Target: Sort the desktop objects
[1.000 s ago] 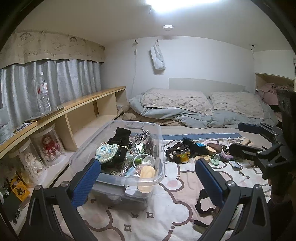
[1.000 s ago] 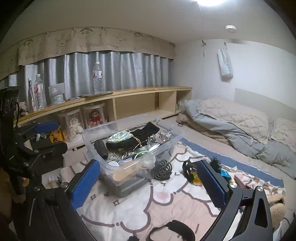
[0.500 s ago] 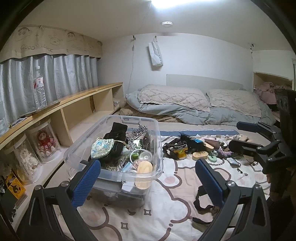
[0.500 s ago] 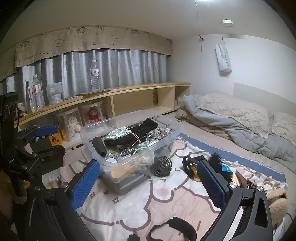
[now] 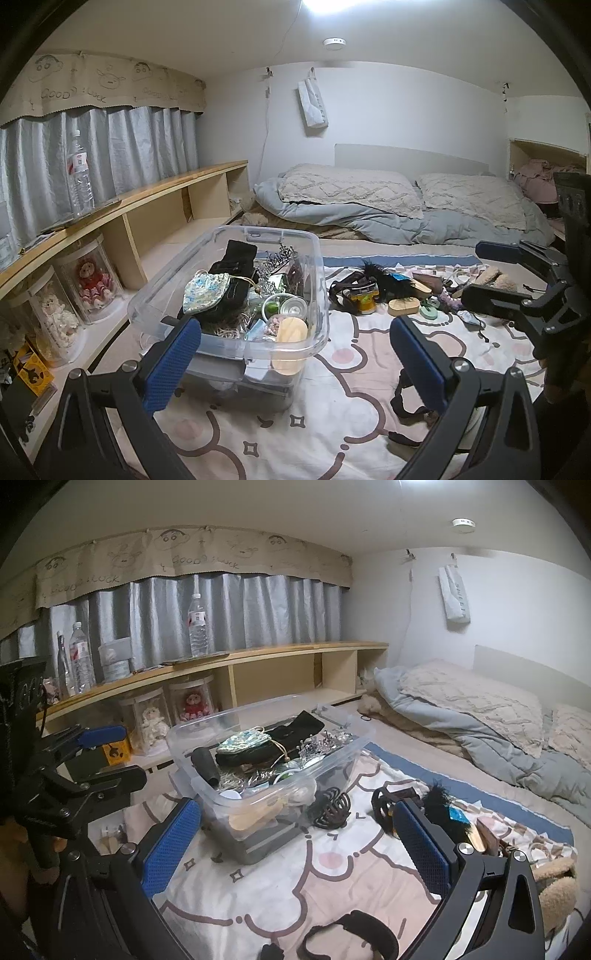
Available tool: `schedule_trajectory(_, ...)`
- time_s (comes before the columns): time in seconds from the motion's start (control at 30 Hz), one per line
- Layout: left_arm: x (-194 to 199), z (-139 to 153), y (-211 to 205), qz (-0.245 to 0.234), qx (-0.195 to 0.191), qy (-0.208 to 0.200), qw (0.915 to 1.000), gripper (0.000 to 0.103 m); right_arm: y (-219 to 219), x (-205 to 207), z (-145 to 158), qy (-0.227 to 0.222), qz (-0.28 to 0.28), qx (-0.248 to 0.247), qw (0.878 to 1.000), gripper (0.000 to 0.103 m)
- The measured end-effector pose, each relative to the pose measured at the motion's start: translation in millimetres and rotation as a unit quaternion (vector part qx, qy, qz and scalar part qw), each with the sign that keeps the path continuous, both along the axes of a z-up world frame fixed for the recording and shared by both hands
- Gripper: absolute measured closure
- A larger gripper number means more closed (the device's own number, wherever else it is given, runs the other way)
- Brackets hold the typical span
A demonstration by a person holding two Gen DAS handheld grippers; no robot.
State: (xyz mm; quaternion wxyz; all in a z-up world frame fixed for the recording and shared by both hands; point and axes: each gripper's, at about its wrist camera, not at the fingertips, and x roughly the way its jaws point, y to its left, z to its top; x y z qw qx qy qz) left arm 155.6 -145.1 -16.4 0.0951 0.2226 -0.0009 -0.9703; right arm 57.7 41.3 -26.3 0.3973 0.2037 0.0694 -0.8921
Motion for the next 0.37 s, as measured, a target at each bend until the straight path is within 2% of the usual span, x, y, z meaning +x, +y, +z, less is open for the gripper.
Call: schedule_trajectory(0.37, 0.0, -0.6, -1.4, 0.003, -0.001, -0.001, 1.0, 0.0, -0.9, -0.3, -1.1, -0.002, 0.002, 0.002, 1.0, 0.0)
